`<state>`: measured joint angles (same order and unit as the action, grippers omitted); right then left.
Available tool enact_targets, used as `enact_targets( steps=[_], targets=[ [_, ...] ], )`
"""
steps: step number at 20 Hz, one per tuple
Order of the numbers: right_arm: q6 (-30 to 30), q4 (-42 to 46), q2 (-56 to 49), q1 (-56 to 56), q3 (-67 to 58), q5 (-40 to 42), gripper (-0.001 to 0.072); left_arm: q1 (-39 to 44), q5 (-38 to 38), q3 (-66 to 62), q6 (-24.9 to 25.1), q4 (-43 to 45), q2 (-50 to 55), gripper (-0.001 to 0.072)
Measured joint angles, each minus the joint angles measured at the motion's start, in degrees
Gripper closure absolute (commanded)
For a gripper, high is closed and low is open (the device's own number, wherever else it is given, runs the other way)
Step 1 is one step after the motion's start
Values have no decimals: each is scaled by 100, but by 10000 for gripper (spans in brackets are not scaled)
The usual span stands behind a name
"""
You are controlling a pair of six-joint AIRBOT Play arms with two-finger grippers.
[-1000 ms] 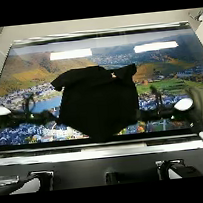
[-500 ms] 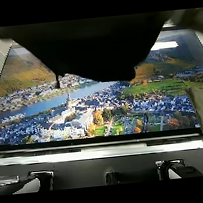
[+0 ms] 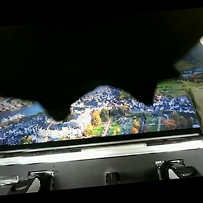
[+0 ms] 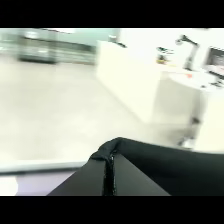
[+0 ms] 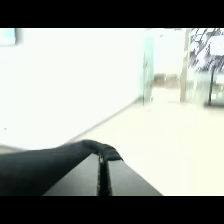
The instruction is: Fold the clothes and pants, and hang the long-sleeved shirts on hangers.
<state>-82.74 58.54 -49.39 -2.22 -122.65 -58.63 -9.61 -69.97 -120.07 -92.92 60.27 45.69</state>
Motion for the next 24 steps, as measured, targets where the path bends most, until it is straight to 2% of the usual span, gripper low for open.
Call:
enact_targets(
  steps=[3,7,12,17,20,23,24],
  targets=[
    [-177,243,-197,0,-44,83,680,2,-173,90,-46,-22,181,693],
    [-216,319,-1088,2,184,149,679,7,-251,481,308,-269,1088,692],
    [70,350,-2802,7,673,146,678,122,-227,1300,815,-426,3097,692],
    [170,345,-4857,46,813,439,678,319,111,1596,1005,-535,5344,691],
    [199,173,-5873,149,828,807,664,461,459,1635,1045,-726,6179,692],
    [201,22,-6467,273,837,1104,345,581,756,1646,1054,-831,6579,691],
    [120,-13,-6546,286,837,1147,319,608,800,1644,1056,-848,6645,691]
  ],
)
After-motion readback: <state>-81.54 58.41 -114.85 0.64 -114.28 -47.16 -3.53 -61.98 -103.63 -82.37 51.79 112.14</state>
